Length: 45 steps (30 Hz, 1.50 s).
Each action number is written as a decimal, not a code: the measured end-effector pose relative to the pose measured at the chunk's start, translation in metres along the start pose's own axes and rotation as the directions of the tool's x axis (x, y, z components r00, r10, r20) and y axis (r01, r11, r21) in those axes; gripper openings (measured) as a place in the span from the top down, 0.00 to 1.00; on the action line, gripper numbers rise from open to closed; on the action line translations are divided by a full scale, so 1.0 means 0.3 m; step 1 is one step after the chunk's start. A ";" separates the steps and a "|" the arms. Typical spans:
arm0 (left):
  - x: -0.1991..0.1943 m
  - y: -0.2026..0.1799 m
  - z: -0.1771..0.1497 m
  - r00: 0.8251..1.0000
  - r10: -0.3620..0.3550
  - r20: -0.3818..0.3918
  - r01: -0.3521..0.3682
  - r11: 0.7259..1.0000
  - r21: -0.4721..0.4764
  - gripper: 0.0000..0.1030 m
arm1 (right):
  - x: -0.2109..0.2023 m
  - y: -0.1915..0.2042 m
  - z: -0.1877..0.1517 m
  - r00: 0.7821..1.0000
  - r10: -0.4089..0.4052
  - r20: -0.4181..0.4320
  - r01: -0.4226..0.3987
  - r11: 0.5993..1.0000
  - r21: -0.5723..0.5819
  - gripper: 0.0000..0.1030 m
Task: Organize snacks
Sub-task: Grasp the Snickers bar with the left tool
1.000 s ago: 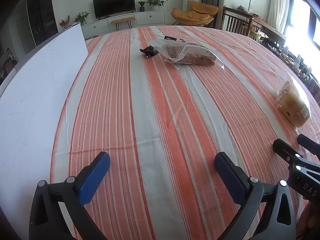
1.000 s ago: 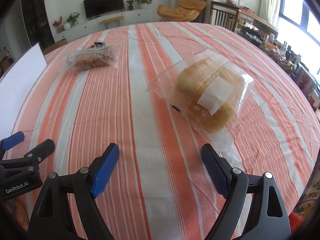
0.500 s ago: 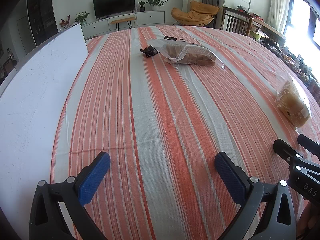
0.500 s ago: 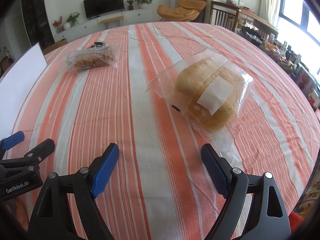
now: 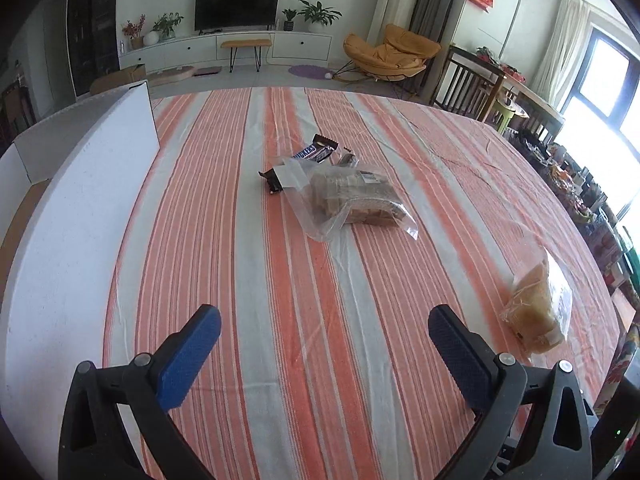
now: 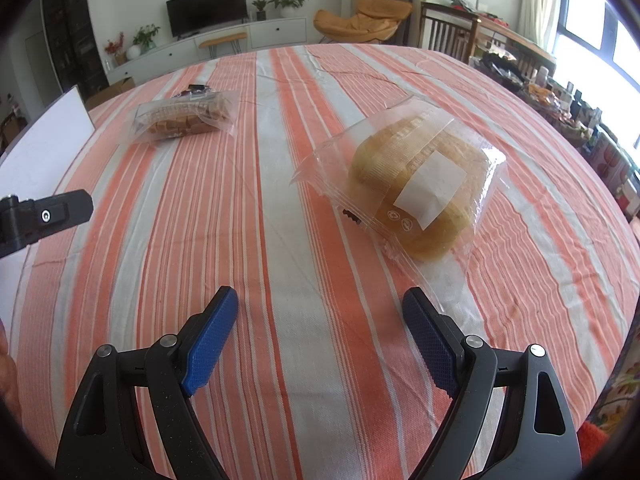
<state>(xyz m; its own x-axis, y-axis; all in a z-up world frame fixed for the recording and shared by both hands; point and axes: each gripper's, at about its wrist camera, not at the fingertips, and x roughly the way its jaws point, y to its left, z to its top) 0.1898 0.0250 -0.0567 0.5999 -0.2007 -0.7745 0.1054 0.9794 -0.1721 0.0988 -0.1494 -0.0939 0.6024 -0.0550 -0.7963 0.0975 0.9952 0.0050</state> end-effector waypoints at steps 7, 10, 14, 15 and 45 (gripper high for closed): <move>0.203 -0.176 0.287 0.998 0.068 -0.014 -0.061 0.948 0.312 0.01 | 0.000 0.000 0.000 1.000 0.000 0.000 0.000 1.000 0.000 0.15; 0.341 -0.181 0.333 0.993 0.101 -0.062 -0.074 0.936 0.343 0.01 | 0.000 0.000 0.000 1.000 0.000 0.000 0.000 1.000 0.000 0.15; 0.391 -0.183 0.281 0.970 -0.073 -0.231 0.139 0.949 0.283 0.06 | 0.000 0.000 0.000 1.000 0.001 0.000 -0.001 1.000 -0.002 0.15; 0.361 -0.199 0.266 0.934 -0.197 -0.297 0.280 0.922 0.269 0.06 | 0.000 0.000 0.000 1.000 0.002 0.000 -0.002 1.000 -0.002 0.15; 0.377 0.105 0.171 0.978 0.175 -0.109 -0.168 0.983 0.068 0.84 | 0.006 0.013 0.009 1.000 -0.002 0.001 0.002 1.000 0.003 0.11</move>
<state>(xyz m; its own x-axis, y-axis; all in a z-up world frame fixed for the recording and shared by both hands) 0.3016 0.0343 -0.1186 0.5189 -0.0273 -0.8544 0.0564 0.9984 0.0024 0.1023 -0.1458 -0.0938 0.6029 -0.0572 -0.7957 0.1010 0.9949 0.0050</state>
